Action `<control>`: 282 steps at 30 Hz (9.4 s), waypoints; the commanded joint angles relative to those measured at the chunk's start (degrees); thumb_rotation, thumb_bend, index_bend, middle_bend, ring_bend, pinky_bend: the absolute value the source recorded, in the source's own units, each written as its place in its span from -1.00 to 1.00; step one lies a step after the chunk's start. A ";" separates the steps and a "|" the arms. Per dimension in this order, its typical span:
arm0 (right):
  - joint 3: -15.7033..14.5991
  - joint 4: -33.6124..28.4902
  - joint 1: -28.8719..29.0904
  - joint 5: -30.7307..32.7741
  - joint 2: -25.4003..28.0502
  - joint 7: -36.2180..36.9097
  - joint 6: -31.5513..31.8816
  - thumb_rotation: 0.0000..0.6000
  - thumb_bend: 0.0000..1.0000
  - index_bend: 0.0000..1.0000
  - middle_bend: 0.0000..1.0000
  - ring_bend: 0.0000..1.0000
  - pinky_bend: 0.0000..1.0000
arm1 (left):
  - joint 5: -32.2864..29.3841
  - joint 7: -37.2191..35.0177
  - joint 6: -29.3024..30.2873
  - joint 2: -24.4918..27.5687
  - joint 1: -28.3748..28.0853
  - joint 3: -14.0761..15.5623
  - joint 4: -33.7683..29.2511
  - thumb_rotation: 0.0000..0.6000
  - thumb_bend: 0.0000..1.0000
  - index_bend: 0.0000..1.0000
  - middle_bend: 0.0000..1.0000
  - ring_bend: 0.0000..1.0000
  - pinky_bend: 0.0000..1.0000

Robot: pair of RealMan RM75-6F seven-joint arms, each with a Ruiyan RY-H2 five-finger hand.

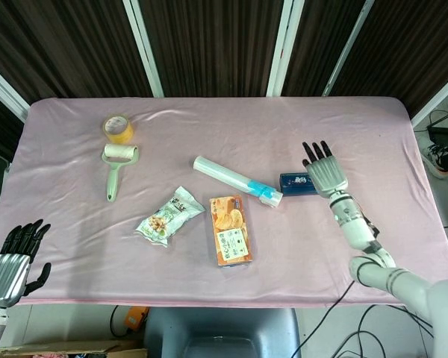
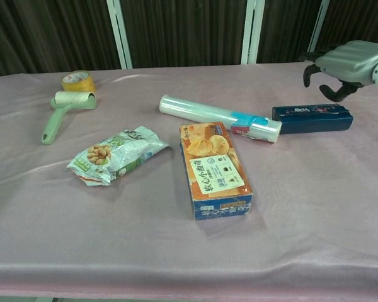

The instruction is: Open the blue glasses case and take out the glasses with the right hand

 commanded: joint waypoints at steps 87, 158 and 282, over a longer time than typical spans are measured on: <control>-1.57 -5.75 -2.52 -0.35 0.16 -2.09 -2.01 1.00 0.29 -0.42 -1.00 -1.00 -1.00 | 0.87 -1.31 0.80 0.36 0.48 0.20 0.35 1.00 -0.14 -1.00 -1.00 -1.00 -0.93; -11.46 9.08 -16.39 -15.23 6.20 21.26 3.84 1.00 0.19 -0.20 -1.00 -1.00 -1.00 | 0.83 3.48 -1.45 -0.96 -0.41 0.56 -0.81 1.00 -0.14 -1.00 -1.00 -1.00 -0.91; 3.51 31.69 -5.12 -6.42 -15.61 12.36 1.34 1.00 -0.09 -0.40 -0.95 -1.00 -1.00 | 1.16 2.81 -1.51 -0.47 -0.59 0.92 -1.11 1.00 -0.13 -1.00 -1.00 -1.00 -0.87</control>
